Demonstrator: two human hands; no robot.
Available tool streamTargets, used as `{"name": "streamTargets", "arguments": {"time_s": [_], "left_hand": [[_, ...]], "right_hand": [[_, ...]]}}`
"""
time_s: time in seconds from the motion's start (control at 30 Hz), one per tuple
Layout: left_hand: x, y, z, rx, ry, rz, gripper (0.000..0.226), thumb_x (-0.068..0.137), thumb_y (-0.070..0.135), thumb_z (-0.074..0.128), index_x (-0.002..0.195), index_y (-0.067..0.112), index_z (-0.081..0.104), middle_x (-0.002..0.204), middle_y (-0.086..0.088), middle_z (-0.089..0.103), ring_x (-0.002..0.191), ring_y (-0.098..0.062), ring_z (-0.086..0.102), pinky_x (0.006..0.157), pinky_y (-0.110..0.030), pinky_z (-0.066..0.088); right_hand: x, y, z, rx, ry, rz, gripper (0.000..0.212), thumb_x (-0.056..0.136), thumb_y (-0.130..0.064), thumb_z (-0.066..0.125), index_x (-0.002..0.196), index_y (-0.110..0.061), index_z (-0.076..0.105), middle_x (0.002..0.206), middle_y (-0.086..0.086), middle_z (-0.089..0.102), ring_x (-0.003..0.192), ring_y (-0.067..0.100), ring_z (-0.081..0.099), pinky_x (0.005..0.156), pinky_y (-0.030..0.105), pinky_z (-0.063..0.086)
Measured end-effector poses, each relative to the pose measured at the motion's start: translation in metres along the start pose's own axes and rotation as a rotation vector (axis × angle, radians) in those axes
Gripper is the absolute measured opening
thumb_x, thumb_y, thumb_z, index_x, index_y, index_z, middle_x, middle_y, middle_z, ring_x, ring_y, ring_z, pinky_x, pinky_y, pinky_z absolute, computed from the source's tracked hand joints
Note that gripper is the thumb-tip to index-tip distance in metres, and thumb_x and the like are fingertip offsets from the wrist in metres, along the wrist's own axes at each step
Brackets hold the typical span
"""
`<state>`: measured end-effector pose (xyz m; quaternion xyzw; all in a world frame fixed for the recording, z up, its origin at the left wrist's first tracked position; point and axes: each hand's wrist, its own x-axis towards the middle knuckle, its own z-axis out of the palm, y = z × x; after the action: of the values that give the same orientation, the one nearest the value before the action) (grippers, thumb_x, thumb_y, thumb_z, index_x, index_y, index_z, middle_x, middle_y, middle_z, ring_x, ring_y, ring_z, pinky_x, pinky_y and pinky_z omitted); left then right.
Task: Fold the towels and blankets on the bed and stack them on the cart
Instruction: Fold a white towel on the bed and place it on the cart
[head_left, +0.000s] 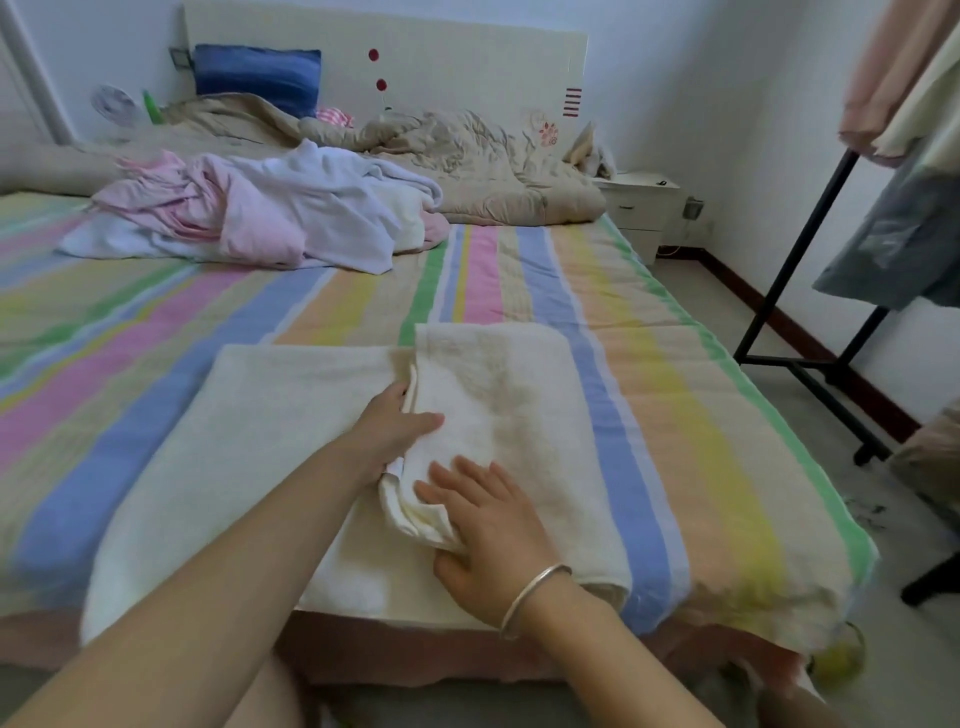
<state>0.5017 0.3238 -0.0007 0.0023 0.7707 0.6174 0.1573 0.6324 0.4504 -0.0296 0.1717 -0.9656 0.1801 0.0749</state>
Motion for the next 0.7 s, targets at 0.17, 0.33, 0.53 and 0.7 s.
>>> {"name": "streamTargets", "arguments": {"time_s": [0.17, 0.33, 0.53, 0.7], "left_hand": [[-0.009, -0.006, -0.002, 0.046, 0.094, 0.024, 0.038, 0.088, 0.005, 0.065, 0.124, 0.012, 0.057, 0.110, -0.009, 0.068, 0.093, -0.025, 0.067, 0.083, -0.040, 0.057], [-0.019, -0.014, -0.029, 0.034, 0.191, -0.010, 0.021, 0.089, 0.014, 0.060, 0.110, 0.013, 0.061, 0.095, -0.004, 0.070, 0.076, -0.016, 0.067, 0.060, -0.025, 0.051], [-0.036, -0.031, -0.115, 0.103, 0.441, 0.077, 0.017, 0.091, 0.006, 0.059, 0.088, 0.021, 0.068, 0.097, -0.003, 0.072, 0.088, -0.018, 0.067, 0.078, -0.029, 0.053], [-0.038, -0.056, -0.164, 0.268, 0.552, 0.108, 0.021, 0.091, 0.014, 0.059, 0.084, 0.032, 0.067, 0.101, 0.002, 0.071, 0.101, -0.017, 0.065, 0.088, -0.033, 0.051]], "right_hand": [[0.015, -0.007, -0.033, 0.333, -0.167, 0.179, 0.064, 0.081, -0.071, 0.050, 0.132, -0.033, 0.055, 0.145, -0.013, 0.045, 0.138, 0.006, 0.032, 0.116, 0.034, 0.025], [0.061, -0.002, -0.035, 0.097, 0.101, 0.264, 0.048, 0.096, -0.054, 0.040, 0.139, -0.036, 0.045, 0.151, -0.006, 0.037, 0.142, 0.016, 0.024, 0.116, 0.034, 0.020], [0.102, 0.004, 0.015, -0.271, -0.312, 0.237, 0.066, 0.095, -0.063, 0.016, 0.153, -0.035, 0.000, 0.161, -0.004, -0.012, 0.147, 0.021, -0.016, 0.115, 0.055, -0.010], [0.112, -0.003, 0.014, -0.397, -0.338, 0.227, 0.060, 0.092, -0.064, 0.021, 0.144, -0.038, 0.033, 0.154, 0.002, 0.026, 0.142, 0.030, 0.018, 0.113, 0.053, 0.012]]}}
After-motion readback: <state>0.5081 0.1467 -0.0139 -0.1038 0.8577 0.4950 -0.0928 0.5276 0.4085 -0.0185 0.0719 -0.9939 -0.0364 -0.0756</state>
